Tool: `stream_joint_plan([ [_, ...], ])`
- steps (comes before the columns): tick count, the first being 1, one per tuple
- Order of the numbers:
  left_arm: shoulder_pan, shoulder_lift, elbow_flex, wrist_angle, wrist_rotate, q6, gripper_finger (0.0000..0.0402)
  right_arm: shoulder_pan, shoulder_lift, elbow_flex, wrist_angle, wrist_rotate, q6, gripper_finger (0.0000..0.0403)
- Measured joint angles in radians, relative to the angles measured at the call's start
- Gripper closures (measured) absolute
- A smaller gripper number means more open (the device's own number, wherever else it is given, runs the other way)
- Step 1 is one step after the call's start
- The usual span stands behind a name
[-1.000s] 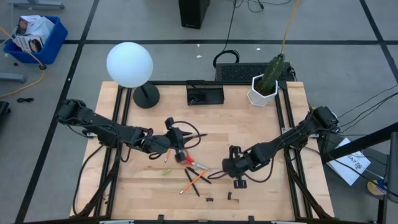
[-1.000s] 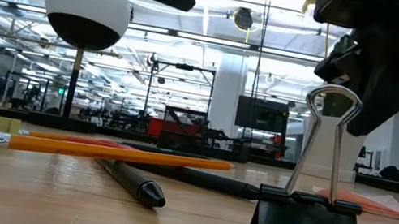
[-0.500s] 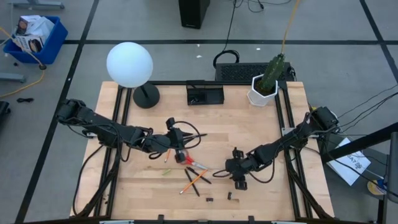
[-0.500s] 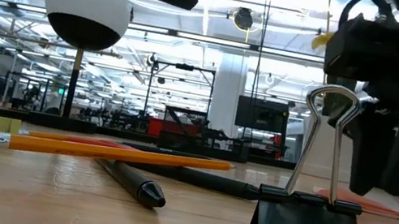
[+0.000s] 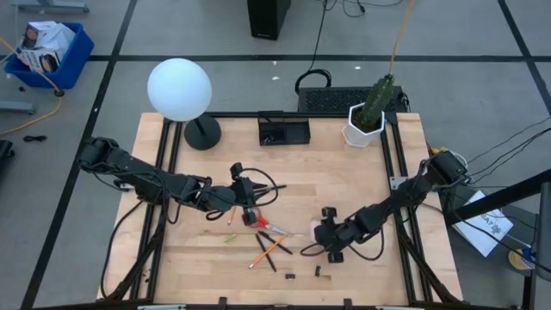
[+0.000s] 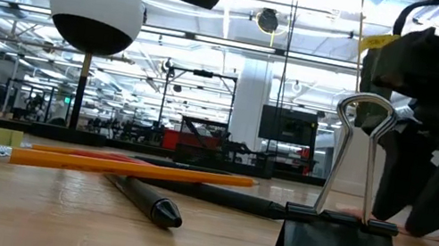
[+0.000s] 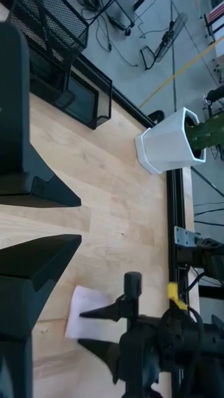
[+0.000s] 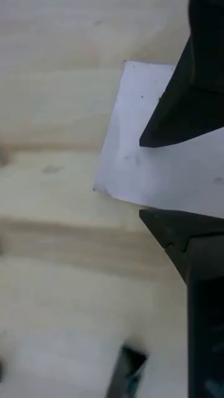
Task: Pick and place office supplies into organizer
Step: Put the sticky note into the desk organizer
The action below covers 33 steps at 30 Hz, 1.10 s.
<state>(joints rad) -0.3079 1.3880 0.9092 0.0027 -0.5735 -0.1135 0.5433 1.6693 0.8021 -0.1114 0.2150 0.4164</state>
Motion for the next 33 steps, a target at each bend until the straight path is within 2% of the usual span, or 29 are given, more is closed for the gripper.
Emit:
stream_joint_plan([
  [7,0.001,0.000,0.000,0.000,0.000,0.001,0.0314,0.009,0.029,0.002,0.033,0.011,-0.028,0.0238],
  [17,0.002,0.000,0.000,0.001,0.000,0.000,0.0314,-0.048,0.017,0.002,-0.048,0.159,-0.153,0.0238],
  [23,0.002,0.000,0.000,0.001,0.000,-0.001,0.0314,-0.082,-0.048,-0.005,-0.104,0.191,-0.170,0.0239],
  [29,0.008,-0.001,-0.041,0.066,0.000,0.004,0.0314,-0.071,-0.149,-0.002,-0.047,0.183,-0.166,0.0239],
  [33,0.022,-0.001,-0.076,0.108,0.000,-0.013,0.0314,-0.064,-0.157,0.000,-0.016,0.208,-0.161,0.0239],
])
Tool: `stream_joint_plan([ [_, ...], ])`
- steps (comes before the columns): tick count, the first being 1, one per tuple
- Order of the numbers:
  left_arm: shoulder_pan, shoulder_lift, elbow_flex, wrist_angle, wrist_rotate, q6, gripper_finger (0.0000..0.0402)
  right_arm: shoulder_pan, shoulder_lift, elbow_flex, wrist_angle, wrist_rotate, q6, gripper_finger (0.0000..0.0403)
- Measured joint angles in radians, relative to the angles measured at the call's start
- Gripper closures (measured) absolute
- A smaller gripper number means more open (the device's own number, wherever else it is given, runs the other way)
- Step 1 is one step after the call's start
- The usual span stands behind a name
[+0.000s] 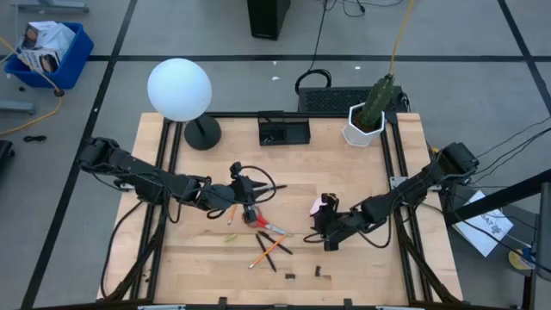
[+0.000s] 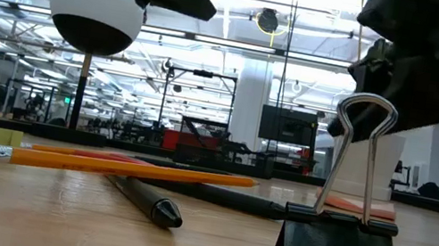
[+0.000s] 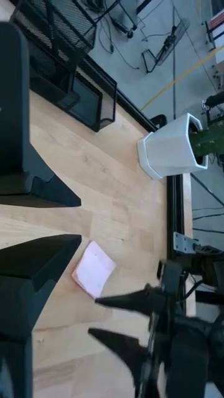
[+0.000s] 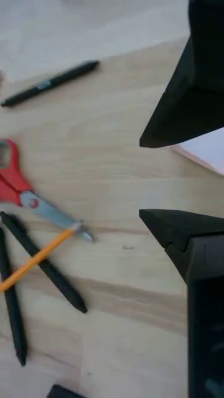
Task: Pick and place office supplies into organizer
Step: Put the sticky note into the desk organizer
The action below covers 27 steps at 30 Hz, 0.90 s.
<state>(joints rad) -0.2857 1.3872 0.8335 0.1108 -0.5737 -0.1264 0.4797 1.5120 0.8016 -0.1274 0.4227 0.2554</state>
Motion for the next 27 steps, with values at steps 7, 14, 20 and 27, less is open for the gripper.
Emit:
stream_joint_plan([
  [7,0.010,0.000,-0.021,0.032,0.023,-0.014,0.0314,-0.023,0.084,-0.002,-0.004,0.014,0.081,0.0239],
  [14,0.010,0.000,-0.021,0.043,0.028,-0.014,0.0314,-0.023,0.180,-0.002,-0.004,0.029,0.152,0.0239],
  [20,0.010,0.000,-0.021,0.058,0.075,-0.013,0.0314,-0.017,0.212,0.000,0.000,0.112,0.179,0.0239],
  [27,0.010,0.000,-0.022,0.059,0.079,-0.013,0.0314,-0.011,0.213,0.001,-0.038,0.134,0.226,0.0239],
])
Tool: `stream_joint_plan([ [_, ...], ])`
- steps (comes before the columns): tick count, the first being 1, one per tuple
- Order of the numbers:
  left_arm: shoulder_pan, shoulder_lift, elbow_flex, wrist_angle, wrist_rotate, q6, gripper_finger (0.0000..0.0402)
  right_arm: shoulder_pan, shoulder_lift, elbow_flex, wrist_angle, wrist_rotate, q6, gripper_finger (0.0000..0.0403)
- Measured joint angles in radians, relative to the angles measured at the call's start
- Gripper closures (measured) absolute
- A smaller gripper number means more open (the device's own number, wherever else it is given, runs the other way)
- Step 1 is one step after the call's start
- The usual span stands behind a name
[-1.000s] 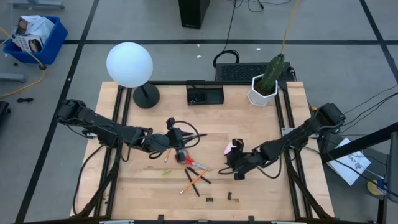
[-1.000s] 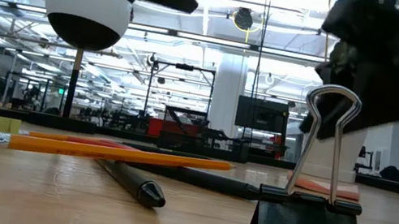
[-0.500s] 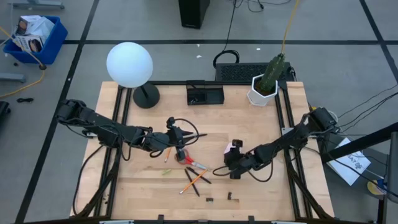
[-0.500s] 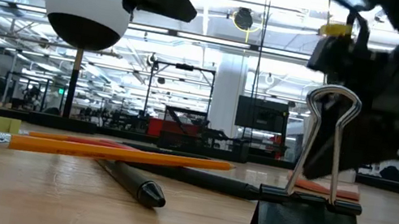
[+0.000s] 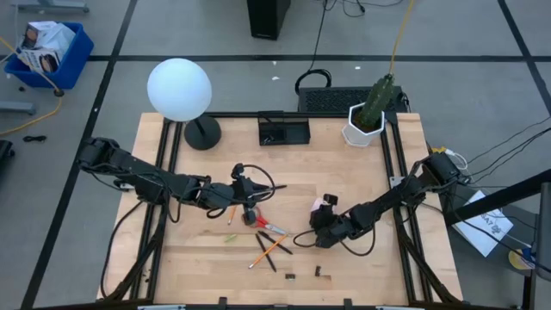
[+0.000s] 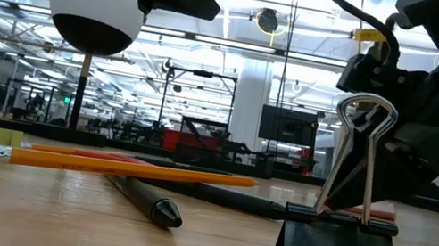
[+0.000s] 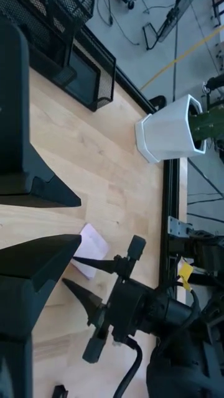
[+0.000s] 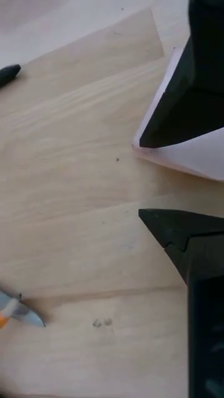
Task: Pick and place office supplies into organizer
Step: Put the sticky note into the desk organizer
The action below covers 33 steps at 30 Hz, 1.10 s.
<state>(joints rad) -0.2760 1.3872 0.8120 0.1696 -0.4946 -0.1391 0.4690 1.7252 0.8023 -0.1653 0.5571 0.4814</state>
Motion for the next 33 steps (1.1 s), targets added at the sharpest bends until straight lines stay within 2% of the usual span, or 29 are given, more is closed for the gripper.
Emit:
stream_joint_plan([
  [6,0.000,0.000,0.000,0.000,0.000,0.000,0.0314,0.014,0.001,-0.002,-0.048,0.078,0.007,0.0239],
  [16,0.000,0.000,0.000,0.000,0.002,-0.001,0.0314,0.016,0.000,0.000,-0.112,0.078,0.067,0.0247],
  [21,-0.001,0.000,0.000,0.009,0.006,-0.002,0.0314,0.015,0.000,0.000,-0.116,0.069,0.079,0.0296],
  [27,-0.001,0.000,0.000,0.009,0.006,-0.002,0.0314,0.000,0.000,0.000,-0.132,0.035,0.082,0.0387],
  [33,-0.004,0.000,0.000,0.009,0.006,-0.002,0.0314,0.000,0.001,-0.002,-0.148,0.067,0.076,0.0400],
])
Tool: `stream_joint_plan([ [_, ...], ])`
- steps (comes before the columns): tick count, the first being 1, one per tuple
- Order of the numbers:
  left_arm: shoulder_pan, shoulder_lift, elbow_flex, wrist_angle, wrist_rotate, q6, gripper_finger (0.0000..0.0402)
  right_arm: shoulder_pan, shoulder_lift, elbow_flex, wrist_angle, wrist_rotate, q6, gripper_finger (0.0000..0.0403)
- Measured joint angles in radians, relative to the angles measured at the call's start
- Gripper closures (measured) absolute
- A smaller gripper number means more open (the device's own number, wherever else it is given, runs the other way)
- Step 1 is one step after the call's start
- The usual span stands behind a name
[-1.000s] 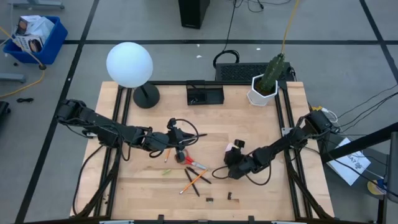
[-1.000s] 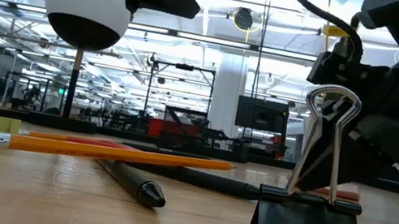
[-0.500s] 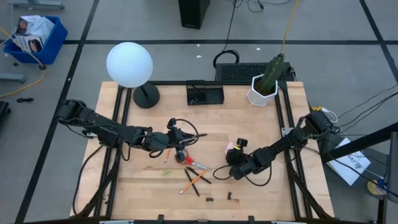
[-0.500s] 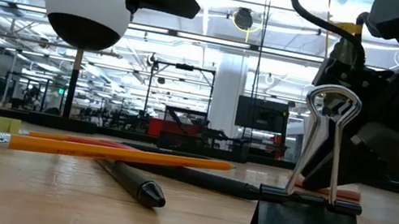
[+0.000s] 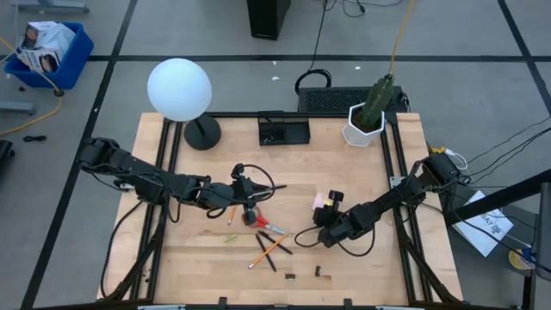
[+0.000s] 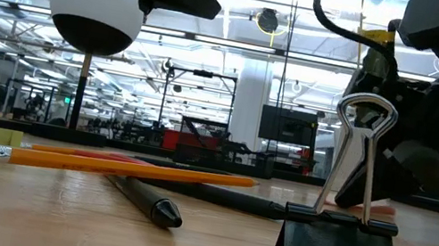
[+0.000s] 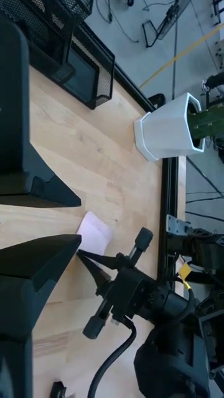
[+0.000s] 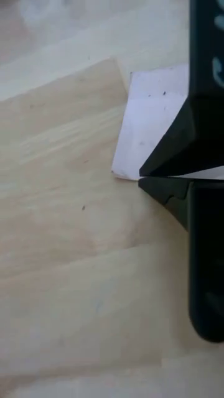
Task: Pick and place office supplies into organizer
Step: Put the sticky note into the desk organizer
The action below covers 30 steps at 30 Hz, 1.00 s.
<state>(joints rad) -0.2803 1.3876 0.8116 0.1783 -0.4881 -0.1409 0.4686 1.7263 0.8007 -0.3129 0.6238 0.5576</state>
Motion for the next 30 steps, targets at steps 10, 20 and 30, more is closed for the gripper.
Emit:
stream_joint_plan([
  [10,-0.001,0.000,0.000,0.000,0.000,0.001,0.0314,-0.003,0.003,0.009,-0.021,0.065,-0.076,0.0402],
  [20,-0.001,0.000,0.000,-0.001,0.000,0.003,0.0314,-0.004,-0.045,0.069,-0.008,0.113,-0.170,0.0403],
  [30,-0.001,0.000,0.000,-0.002,0.000,0.004,0.0314,-0.010,-0.097,0.070,-0.009,0.168,-0.225,0.0403],
])
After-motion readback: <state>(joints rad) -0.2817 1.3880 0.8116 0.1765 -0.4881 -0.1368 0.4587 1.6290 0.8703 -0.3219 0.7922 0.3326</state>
